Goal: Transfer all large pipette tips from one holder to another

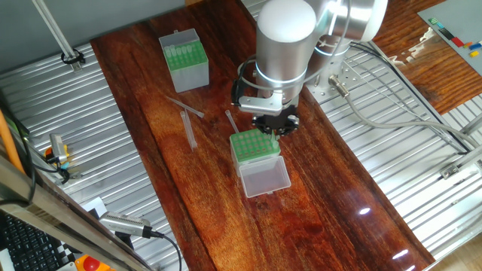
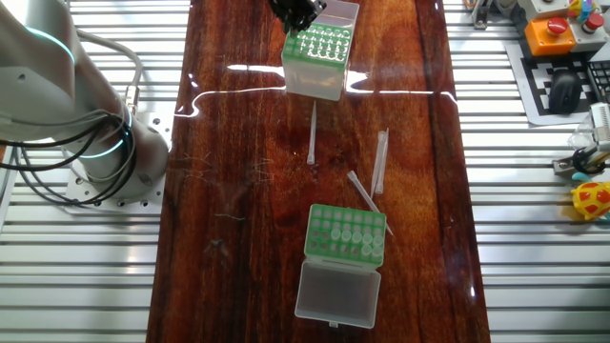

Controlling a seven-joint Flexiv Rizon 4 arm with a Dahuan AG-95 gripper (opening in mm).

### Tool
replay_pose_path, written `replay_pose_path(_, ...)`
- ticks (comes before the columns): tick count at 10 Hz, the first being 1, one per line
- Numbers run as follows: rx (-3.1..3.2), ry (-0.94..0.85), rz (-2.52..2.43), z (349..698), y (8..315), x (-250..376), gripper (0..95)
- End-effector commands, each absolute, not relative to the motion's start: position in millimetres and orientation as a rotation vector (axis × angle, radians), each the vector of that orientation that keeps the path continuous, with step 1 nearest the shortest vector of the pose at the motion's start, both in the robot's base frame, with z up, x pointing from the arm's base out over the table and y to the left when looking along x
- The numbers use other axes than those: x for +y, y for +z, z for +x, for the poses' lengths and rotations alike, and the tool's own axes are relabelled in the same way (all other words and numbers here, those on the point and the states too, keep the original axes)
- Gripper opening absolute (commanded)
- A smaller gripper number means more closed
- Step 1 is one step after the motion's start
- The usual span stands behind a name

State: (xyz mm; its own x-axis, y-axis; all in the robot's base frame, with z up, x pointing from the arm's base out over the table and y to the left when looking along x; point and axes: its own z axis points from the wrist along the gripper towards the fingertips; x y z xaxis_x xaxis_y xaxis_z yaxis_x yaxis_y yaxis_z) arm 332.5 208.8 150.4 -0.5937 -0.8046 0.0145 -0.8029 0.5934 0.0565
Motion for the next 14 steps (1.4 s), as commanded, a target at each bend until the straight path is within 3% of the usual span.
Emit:
replay_pose_path(1,-2.768,-0.066,1.412,332.8,150.0,208.7,0.0)
replay_pose_path(14,-2.831,-0.023,1.390,332.8,150.0,208.7,0.0)
